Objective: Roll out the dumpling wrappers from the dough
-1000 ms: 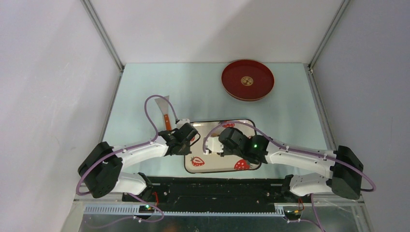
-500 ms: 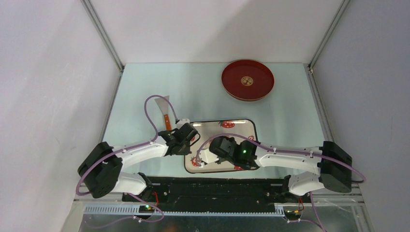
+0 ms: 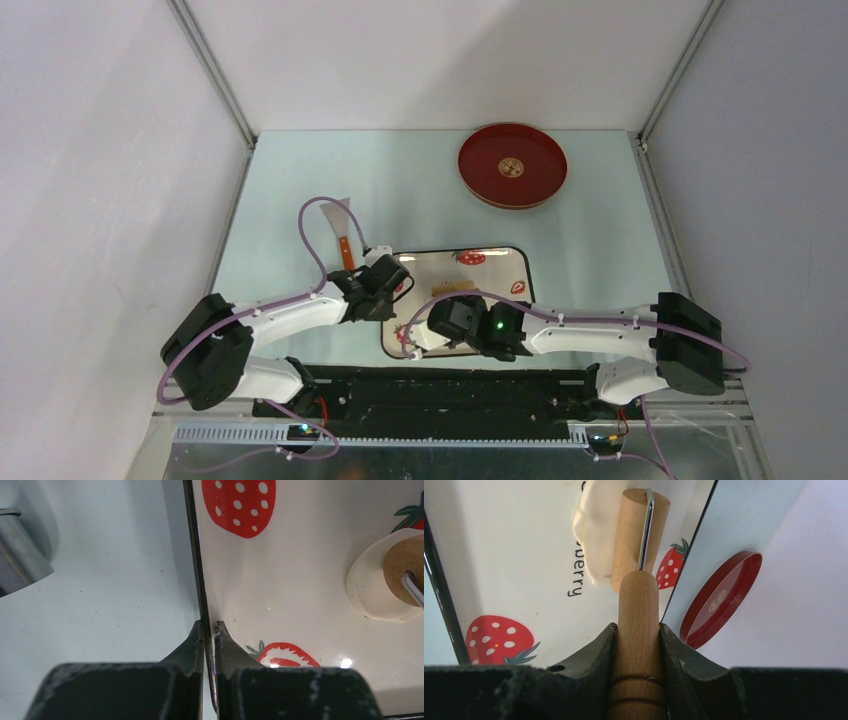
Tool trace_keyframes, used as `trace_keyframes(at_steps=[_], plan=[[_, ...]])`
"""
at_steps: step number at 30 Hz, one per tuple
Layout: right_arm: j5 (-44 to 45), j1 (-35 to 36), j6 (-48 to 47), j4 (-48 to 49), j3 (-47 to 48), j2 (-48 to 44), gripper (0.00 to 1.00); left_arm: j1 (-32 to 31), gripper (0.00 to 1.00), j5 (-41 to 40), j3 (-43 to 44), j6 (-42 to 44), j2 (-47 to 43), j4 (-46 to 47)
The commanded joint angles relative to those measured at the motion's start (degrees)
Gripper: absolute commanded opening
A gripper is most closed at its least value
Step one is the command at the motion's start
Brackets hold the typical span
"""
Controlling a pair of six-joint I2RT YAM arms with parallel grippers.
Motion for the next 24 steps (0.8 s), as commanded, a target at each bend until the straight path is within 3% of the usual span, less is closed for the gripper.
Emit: trace_keyframes(at_steps=[1,14,24], plan=[[-9.9,1.4,2.9,-4.2,-3.8,4.7,0.00,0.1,0.01,-2.3,-4.3,1.8,3.0,-7.1],[-13.7,-0.8,4.1,1.1,-3.9,11.6,0.00,0.1,0.02,-2.4,-4.1,1.9,3.0,-7.1],[-15.0,-14.4,6.8,8.1,-3.1,-6.1,0.00,0.1,0.01,-2.4,-4.0,2.0,3.6,-7.1]])
